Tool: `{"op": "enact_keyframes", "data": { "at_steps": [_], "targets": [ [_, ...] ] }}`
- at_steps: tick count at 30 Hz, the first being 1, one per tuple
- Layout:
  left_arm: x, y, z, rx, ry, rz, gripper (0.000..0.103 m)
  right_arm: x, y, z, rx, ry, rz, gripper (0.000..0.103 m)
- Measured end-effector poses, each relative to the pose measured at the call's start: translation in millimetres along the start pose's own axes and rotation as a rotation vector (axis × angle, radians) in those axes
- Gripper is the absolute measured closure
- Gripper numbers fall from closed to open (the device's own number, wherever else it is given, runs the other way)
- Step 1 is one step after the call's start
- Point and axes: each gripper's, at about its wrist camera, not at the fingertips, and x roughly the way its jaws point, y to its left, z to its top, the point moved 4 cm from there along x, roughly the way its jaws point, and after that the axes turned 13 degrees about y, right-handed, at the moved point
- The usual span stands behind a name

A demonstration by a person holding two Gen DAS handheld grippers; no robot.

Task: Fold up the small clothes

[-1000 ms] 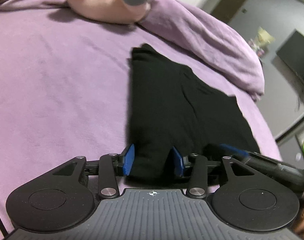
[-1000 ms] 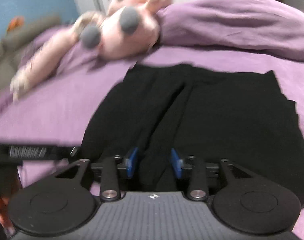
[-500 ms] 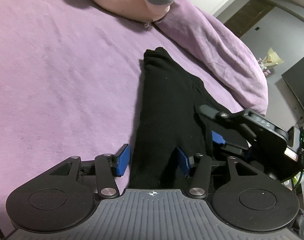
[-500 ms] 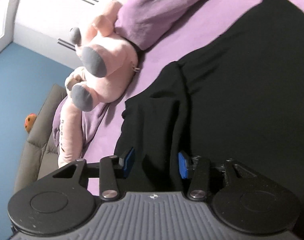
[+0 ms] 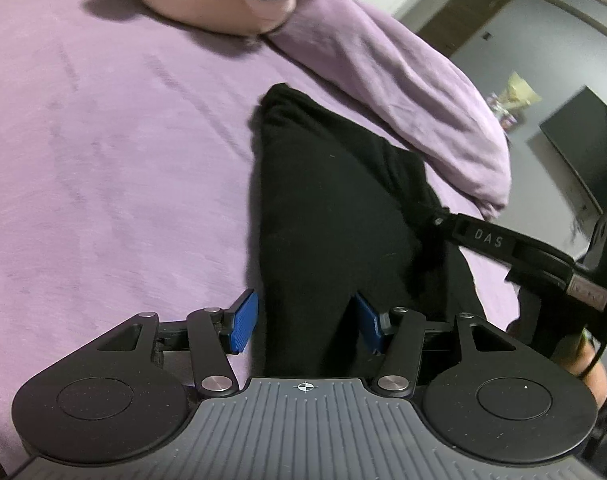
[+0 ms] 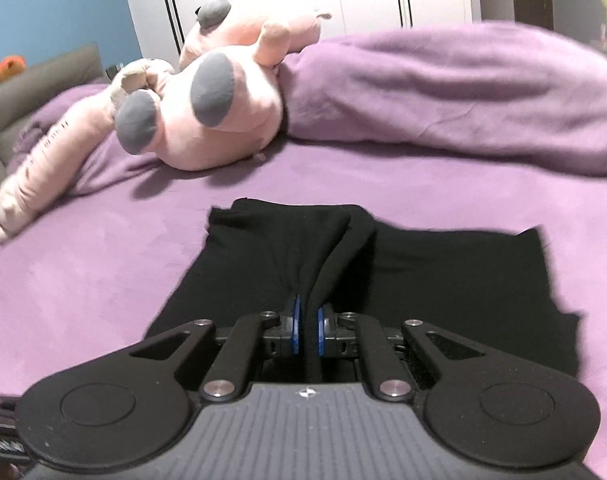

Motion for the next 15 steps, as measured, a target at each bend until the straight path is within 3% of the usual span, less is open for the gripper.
{"op": "enact_keyframes", "data": {
  "at_steps": [8,11,13,15],
  "targets": [
    [19,-26,-14,0.1,0.072,-0.001,0.044,-13,-67,-22,0.058,0.053,-0.232,0.095],
    [25,-33,-20,0.143,0.094,0.015,0.043,-8,-86,-34,0.119,0.08,-0.177,0.091],
    [27,-35,-23,0.16,0.098,0.025,0.043,-16,-96,-39,0.207,0.061,-0.076,0.085],
    [27,-36,-26,0.167,0.101,0.026,0.042,-23,-107,-51,0.325,0.062,0.07,0.071]
  ]
}}
